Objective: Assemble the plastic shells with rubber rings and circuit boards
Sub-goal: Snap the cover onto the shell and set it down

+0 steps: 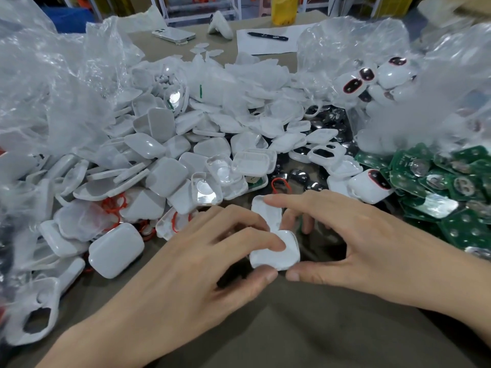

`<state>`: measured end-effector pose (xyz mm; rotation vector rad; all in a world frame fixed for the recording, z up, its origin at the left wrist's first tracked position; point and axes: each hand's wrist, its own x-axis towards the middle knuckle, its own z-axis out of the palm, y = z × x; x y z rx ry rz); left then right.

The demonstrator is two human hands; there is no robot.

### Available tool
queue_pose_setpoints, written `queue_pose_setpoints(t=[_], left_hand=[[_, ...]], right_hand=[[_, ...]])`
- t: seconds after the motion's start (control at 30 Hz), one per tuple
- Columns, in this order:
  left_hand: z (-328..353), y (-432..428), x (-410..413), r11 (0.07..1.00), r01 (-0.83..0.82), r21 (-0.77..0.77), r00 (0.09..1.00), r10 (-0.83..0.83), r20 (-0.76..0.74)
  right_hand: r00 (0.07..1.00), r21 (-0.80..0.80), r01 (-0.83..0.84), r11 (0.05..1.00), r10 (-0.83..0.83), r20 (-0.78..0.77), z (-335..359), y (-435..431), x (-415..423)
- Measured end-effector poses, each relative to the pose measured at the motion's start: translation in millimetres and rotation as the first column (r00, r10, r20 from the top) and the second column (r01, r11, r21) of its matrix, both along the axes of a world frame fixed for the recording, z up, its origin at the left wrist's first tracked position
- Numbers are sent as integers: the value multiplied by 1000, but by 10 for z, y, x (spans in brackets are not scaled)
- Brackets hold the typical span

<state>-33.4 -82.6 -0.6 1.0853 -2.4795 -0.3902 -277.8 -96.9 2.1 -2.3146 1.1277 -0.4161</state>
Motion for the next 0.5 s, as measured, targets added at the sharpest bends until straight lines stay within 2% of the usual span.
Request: queue_pose_setpoints(t=[0.37, 0.5], left_hand=[[-3, 1, -35, 1000, 12, 12, 1000, -12, 3], [-29, -8, -45, 1000, 12, 16, 1000, -12, 5]], right_hand=[[999, -32, -15, 999, 14, -35, -2, -4, 9], [999, 13, -12, 1000, 13, -51, 13, -13, -33]])
